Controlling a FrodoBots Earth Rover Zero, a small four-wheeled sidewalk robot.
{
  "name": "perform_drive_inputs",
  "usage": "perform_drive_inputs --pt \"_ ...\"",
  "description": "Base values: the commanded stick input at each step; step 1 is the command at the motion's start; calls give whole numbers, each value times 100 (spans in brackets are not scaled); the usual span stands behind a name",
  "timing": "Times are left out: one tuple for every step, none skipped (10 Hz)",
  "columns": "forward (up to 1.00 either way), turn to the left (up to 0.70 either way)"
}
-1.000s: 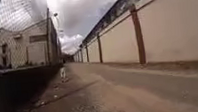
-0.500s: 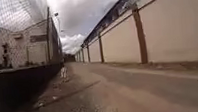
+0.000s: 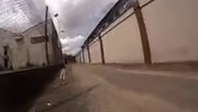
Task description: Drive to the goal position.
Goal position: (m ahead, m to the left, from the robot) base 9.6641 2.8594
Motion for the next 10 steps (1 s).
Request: perform_drive_inputs --pt "60 15" --pt "60 15" --pt "60 13" --pt "60 10" --pt "60 10" --pt "60 10" --pt "60 10" --pt "60 10" --pt "60 10" --pt "60 10"
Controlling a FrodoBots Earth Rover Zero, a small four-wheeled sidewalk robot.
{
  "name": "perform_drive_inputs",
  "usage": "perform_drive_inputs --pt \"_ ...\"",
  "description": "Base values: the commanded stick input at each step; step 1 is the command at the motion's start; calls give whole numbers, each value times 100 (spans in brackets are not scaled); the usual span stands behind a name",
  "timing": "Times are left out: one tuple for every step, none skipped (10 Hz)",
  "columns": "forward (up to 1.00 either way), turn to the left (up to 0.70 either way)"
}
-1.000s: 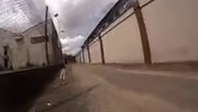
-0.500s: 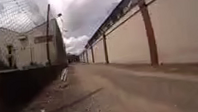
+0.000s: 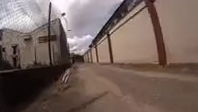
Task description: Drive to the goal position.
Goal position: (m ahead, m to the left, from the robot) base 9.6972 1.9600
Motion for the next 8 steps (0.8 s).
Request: perform_drive_inputs --pt "60 10" --pt "60 10" --pt "60 11" --pt "60 11" --pt "60 12" --pt "60 13" --pt "60 15" --pt "60 15"
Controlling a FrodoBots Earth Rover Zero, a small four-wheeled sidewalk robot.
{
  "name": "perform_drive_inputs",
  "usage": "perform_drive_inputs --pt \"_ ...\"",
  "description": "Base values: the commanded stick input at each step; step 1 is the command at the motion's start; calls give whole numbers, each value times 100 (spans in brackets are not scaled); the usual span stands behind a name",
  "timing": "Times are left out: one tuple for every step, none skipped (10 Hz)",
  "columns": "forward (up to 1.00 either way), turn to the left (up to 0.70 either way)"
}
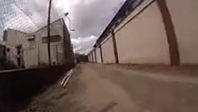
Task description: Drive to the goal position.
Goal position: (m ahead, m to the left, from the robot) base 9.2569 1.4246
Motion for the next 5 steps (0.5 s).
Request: perform_drive_inputs --pt "60 15" --pt "60 15" --pt "60 15" --pt "60 15" --pt "60 15"
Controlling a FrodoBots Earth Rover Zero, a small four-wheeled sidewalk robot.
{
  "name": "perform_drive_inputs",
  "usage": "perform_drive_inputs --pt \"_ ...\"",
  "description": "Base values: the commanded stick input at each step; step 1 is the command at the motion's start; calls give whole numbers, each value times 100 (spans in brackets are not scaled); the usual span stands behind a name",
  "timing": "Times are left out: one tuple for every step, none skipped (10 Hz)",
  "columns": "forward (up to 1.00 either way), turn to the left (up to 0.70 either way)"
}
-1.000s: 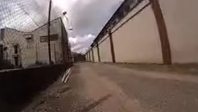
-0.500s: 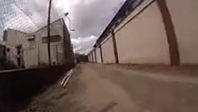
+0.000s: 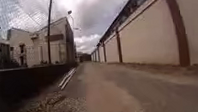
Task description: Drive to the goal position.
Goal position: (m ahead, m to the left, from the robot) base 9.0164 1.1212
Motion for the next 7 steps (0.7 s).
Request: perform_drive_inputs --pt "60 15" --pt "60 15" --pt "60 15" --pt "60 15" --pt "60 15" --pt "60 15" --pt "60 15"
